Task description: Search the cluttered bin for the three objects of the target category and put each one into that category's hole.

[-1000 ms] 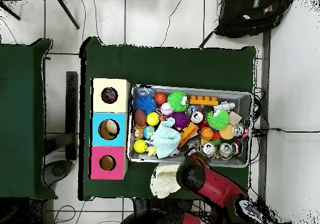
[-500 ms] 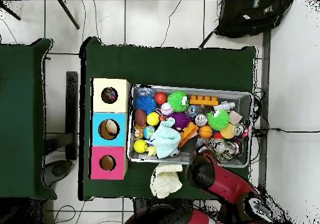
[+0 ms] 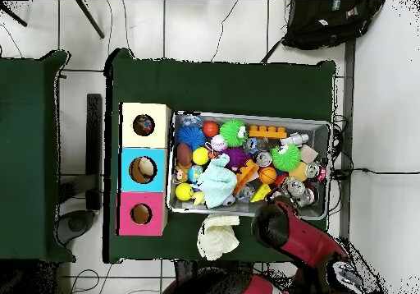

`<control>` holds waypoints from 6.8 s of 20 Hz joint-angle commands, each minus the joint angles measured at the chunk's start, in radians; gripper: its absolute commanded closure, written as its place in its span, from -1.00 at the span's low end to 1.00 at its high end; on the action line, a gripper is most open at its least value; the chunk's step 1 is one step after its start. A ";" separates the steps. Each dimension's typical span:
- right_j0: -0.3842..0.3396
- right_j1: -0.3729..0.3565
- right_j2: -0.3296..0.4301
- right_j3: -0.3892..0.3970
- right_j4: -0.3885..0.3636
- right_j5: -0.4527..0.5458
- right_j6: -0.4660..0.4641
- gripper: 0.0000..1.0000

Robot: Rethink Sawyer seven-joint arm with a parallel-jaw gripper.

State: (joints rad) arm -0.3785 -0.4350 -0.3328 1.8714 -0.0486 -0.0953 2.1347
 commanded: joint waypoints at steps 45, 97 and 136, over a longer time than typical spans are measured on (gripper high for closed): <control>-0.150 -0.195 0.296 0.040 -0.043 0.313 0.072 -1.00; 0.068 -0.090 -0.028 0.016 -0.007 0.158 0.161 -1.00; -0.167 0.082 0.248 -0.100 -0.100 -0.012 0.064 -1.00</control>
State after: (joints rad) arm -0.5066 -0.3563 -0.2565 1.8391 -0.1082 -0.1426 2.1347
